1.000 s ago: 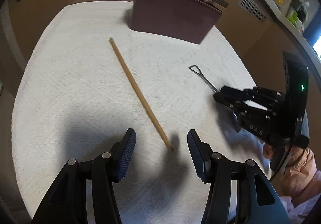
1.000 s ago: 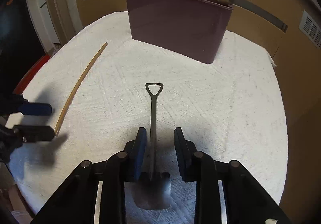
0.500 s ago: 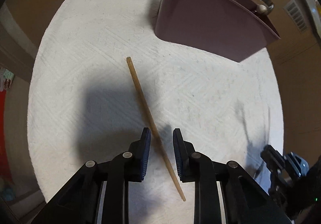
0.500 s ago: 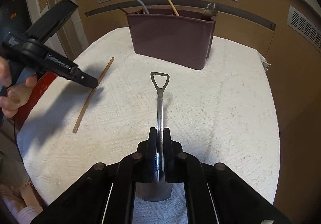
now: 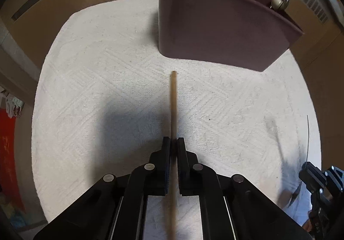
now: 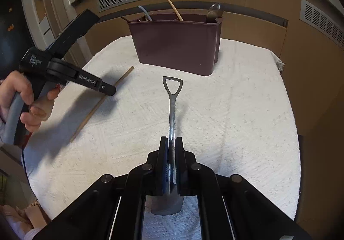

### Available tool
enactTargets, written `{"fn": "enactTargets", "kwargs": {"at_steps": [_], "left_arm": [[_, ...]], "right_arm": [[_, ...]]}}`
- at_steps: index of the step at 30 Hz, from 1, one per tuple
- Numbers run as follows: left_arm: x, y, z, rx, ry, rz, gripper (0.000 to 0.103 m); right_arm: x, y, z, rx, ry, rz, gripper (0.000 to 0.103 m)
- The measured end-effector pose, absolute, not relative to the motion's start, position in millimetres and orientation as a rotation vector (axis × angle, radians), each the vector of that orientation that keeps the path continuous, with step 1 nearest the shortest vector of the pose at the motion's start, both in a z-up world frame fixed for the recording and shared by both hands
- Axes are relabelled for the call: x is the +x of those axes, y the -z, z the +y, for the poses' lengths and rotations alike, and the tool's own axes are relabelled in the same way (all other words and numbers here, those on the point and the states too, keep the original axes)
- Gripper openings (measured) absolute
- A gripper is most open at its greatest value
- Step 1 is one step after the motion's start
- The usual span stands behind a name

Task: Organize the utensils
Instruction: 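Lift the chopstick with the left tool while the right tool lifts the shovel-ended utensil over the holder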

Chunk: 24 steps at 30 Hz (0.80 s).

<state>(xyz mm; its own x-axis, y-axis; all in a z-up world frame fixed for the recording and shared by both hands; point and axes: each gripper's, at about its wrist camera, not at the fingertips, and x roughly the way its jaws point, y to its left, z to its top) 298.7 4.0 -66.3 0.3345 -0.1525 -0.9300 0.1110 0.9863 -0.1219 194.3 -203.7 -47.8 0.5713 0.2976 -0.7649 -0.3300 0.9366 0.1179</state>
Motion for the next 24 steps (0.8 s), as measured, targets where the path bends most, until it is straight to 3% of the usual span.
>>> {"fn": "enactTargets", "kwargs": {"at_steps": [7,12,20,24], "left_arm": [[218.3,36.1,14.3,-0.244,0.216,0.895,0.006],[210.3,-17.6,14.9,-0.243,0.264,0.709,0.006],[240.8,-161.6,13.2,-0.214,0.371,0.320,0.006],[276.3,-192.8,11.6,-0.194,0.372,0.208,0.006]], "right_arm": [[198.6,39.9,-208.5,0.046,-0.336,0.863,0.005],[195.8,14.8,-209.8,0.072,-0.332,0.801,0.005],[210.7,-110.3,-214.8,0.051,-0.306,0.489,0.005],[232.0,-163.3,-209.6,0.000,-0.286,0.376,0.005]]}}
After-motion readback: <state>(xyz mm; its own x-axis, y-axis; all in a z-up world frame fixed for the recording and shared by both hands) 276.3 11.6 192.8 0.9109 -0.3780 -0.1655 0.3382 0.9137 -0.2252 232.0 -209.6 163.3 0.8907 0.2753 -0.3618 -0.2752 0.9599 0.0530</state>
